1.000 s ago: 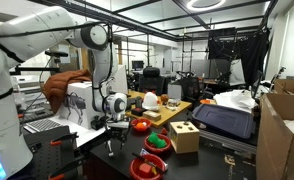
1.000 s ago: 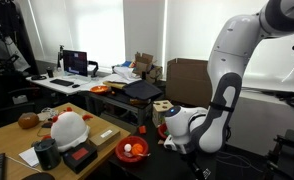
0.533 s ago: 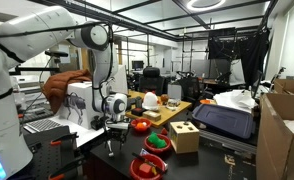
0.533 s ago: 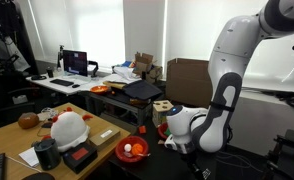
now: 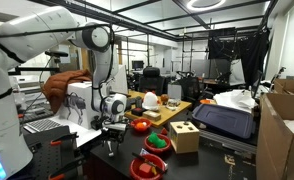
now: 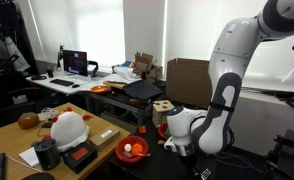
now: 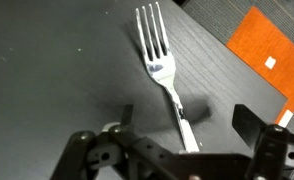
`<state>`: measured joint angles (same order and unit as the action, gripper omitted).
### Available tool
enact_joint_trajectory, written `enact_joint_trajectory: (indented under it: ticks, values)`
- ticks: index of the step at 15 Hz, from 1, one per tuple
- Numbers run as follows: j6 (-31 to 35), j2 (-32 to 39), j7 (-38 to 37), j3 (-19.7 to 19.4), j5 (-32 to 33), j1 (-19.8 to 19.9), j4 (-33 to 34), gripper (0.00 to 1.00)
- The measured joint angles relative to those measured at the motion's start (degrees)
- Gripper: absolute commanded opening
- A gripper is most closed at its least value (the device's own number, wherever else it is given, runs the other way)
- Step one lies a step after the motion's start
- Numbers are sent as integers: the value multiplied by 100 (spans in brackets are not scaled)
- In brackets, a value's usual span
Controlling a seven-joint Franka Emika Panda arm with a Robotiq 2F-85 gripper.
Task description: Pick up the silver fork and put it in the red bowl on the left
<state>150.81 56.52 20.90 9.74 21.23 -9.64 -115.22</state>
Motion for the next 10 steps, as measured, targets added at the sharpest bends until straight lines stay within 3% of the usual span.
enact_joint_trajectory:
  ticks: [10]
  values:
    - [0,110,-21,-89,13,-170,80,100]
